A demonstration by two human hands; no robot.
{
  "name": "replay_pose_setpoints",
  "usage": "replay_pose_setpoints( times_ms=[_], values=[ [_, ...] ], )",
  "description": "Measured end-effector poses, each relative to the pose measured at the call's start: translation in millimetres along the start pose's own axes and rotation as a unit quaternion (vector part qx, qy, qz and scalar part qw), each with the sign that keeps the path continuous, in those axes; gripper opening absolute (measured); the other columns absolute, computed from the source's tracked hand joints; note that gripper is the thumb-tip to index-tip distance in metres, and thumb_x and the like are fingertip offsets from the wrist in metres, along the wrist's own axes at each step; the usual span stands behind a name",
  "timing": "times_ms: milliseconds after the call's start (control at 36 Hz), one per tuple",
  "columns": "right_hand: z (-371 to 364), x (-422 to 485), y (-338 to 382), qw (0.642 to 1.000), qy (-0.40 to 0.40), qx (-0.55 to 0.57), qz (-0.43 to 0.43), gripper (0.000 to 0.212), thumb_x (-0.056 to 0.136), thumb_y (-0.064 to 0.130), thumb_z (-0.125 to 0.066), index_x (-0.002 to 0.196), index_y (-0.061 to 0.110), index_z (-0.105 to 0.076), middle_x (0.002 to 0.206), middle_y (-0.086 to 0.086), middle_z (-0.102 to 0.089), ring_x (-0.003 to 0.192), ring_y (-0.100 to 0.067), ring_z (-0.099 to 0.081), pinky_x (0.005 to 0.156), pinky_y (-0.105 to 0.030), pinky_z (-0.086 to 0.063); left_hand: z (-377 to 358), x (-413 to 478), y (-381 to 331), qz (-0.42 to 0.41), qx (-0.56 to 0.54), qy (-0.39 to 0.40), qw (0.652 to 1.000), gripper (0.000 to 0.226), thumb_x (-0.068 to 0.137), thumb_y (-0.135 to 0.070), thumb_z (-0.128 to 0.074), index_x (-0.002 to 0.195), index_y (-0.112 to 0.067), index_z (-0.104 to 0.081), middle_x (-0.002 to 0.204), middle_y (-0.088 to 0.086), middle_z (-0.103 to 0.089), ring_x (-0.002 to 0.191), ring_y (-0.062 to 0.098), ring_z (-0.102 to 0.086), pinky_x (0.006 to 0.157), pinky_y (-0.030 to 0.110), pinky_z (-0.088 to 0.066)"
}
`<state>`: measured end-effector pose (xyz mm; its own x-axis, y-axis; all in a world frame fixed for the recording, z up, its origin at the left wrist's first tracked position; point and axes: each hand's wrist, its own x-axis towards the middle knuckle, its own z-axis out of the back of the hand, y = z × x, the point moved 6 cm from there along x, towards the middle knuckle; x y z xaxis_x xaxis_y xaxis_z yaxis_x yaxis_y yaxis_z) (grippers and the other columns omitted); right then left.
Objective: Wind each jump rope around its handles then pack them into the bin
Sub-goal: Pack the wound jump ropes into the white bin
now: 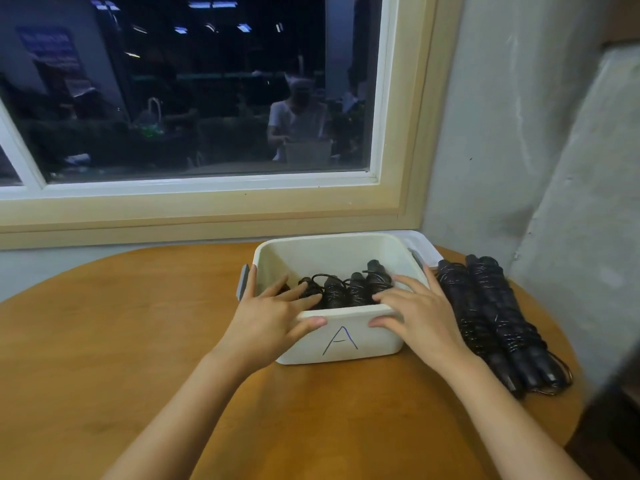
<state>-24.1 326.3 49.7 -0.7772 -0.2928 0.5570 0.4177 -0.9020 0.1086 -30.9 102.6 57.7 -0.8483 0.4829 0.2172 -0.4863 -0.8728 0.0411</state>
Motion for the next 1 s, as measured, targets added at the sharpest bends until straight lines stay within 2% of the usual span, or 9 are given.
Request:
replay_pose_setpoints(
  times_ms=[111, 250, 500, 583, 667, 750, 861, 917, 1000],
  values=[
    [4.7, -13.8, 7.9, 0.996, -0.084, 0.004, 0.021, 0.027, 0.073, 0.045, -0.072, 0.075, 0.019, -0.073, 0.082, 0.010, -0.074, 0.104, -0.025, -0.069, 0.119, -0.050, -0.018, -12.5, -16.5, -11.6, -0.020, 0.067, -0.044, 0.997, 0.067, 0.098, -0.070, -0.013, 0.136, -0.037, -0.056, 0.138, 0.000, -0.059, 0.134, 0.030, -0.049, 0.114, 0.058, -0.008],
    [-14.0, -28.3, 2.5, 0.992, -0.118, -0.008, 0.031, 0.020, 0.067, 0.014, -0.088, 0.071, 0.016, -0.069, 0.079, 0.008, -0.071, 0.104, -0.026, -0.068, 0.123, -0.047, -0.014, -21.6, -31.2, -22.9, -0.013, 0.101, -0.079, 0.992, 0.062, 0.101, -0.063, -0.014, 0.139, -0.034, -0.054, 0.145, 0.006, -0.051, 0.140, 0.036, -0.037, 0.110, 0.068, -0.011],
    [-29.8, -30.2, -0.9, 0.987, -0.149, 0.020, 0.058, 0.022, 0.065, 0.010, -0.088, 0.080, 0.015, -0.073, 0.088, 0.009, -0.072, 0.114, -0.018, -0.053, 0.119, -0.055, -0.016, -5.1, -26.5, 20.0, 0.143, -0.017, -0.194, 0.970, 0.050, 0.099, -0.049, -0.045, 0.146, -0.031, -0.044, 0.165, 0.009, 0.006, 0.151, 0.036, 0.010, 0.116, 0.063, 0.001],
    [-31.8, -33.5, -3.9, 0.990, -0.119, 0.012, 0.076, 0.018, 0.071, 0.017, -0.084, 0.085, 0.017, -0.073, 0.099, 0.008, -0.074, 0.119, -0.021, -0.051, 0.120, -0.054, -0.012, -2.0, -18.7, 27.3, 0.174, -0.079, -0.202, 0.961, 0.072, 0.087, -0.015, -0.071, 0.150, -0.030, -0.038, 0.163, 0.007, 0.017, 0.150, 0.036, 0.013, 0.118, 0.062, -0.004],
    [-28.0, -39.6, -5.5, 0.995, -0.057, 0.029, 0.076, 0.027, 0.089, 0.044, -0.061, 0.099, 0.022, -0.073, 0.131, 0.007, -0.064, 0.136, -0.022, -0.040, 0.123, -0.048, 0.000, -6.5, -19.9, 24.5, 0.193, -0.087, -0.217, 0.953, 0.091, 0.071, 0.017, -0.066, 0.147, -0.027, -0.044, 0.163, 0.006, 0.016, 0.150, 0.034, 0.012, 0.119, 0.058, -0.004],
    [-13.8, -54.4, -14.6, 0.996, -0.082, 0.043, 0.015, 0.052, 0.094, 0.056, -0.047, 0.134, 0.024, -0.059, 0.154, 0.003, -0.041, 0.146, -0.019, -0.024, 0.124, -0.039, -0.001, -10.0, -26.9, 23.7, 0.191, -0.090, -0.238, 0.948, 0.092, 0.067, 0.024, -0.061, 0.145, -0.023, -0.047, 0.163, 0.005, 0.015, 0.151, 0.031, 0.012, 0.120, 0.059, -0.006],
    [10.6, -88.2, -55.0, 0.958, -0.188, -0.055, -0.208, 0.043, 0.095, 0.035, -0.059, 0.132, 0.013, -0.058, 0.141, -0.011, -0.050, 0.127, -0.031, -0.042, 0.100, -0.045, -0.044, -11.6, -29.0, 23.1, 0.186, -0.088, -0.243, 0.948, 0.092, 0.065, 0.026, -0.058, 0.144, -0.020, -0.049, 0.164, 0.005, 0.014, 0.152, 0.028, 0.010, 0.119, 0.061, -0.008],
    [7.5, -95.9, -70.3, 0.939, -0.105, -0.142, -0.296, 0.054, 0.090, 0.037, -0.069, 0.135, 0.011, -0.054, 0.139, -0.018, -0.050, 0.121, -0.036, -0.046, 0.088, -0.049, -0.052, -11.4, -27.9, 23.5, 0.191, -0.093, -0.239, 0.948, 0.092, 0.066, 0.026, -0.057, 0.144, -0.020, -0.049, 0.164, 0.005, 0.015, 0.152, 0.028, 0.010, 0.119, 0.061, -0.008],
    [-13.7, -106.3, -80.6, 0.905, 0.084, -0.191, -0.371, 0.080, 0.093, 0.054, -0.057, 0.155, 0.016, -0.022, 0.152, -0.019, -0.036, 0.131, -0.035, -0.042, 0.099, -0.043, -0.045, -10.1, -25.9, 25.0, 0.207, -0.114, -0.230, 0.944, 0.091, 0.068, 0.026, -0.054, 0.147, -0.020, -0.045, 0.163, 0.002, 0.016, 0.151, 0.025, 0.012, 0.120, 0.059, -0.003]
  ],
)
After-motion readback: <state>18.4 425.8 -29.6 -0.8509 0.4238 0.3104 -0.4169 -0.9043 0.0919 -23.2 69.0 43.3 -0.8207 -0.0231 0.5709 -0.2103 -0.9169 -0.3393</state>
